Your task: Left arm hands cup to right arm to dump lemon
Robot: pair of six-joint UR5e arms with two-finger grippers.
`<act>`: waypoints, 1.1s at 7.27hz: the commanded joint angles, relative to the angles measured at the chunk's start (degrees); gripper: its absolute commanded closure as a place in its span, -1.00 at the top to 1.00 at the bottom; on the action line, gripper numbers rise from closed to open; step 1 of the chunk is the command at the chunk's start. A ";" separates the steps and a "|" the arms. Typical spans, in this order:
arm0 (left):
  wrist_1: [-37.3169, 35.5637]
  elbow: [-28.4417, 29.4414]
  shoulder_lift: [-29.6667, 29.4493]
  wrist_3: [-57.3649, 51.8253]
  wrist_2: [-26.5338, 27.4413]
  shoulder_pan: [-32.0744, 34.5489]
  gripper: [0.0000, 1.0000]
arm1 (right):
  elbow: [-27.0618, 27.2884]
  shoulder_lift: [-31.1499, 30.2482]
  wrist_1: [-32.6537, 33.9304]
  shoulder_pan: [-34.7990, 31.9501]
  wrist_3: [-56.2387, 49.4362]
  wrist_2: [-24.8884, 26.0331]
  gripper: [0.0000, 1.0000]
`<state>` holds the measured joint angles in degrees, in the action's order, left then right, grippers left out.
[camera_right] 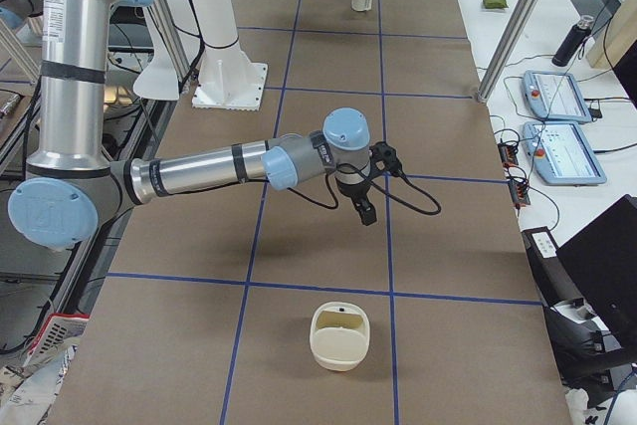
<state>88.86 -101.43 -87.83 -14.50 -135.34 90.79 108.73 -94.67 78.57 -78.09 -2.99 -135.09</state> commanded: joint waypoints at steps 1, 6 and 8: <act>0.87 0.88 -0.15 0.43 -7.17 -5.22 1.00 | -0.19 6.49 -1.74 8.71 11.88 0.44 1.00; 27.00 14.21 -4.63 31.84 -5.82 -15.01 1.00 | 0.34 14.50 -2.37 19.28 26.88 7.10 0.99; 30.22 14.51 -4.72 40.13 0.85 -19.92 1.00 | 0.34 14.78 -2.37 19.82 26.98 7.74 0.99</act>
<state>116.32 -87.57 -92.39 20.51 -137.86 73.77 109.07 -80.21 76.19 -58.85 23.65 -128.01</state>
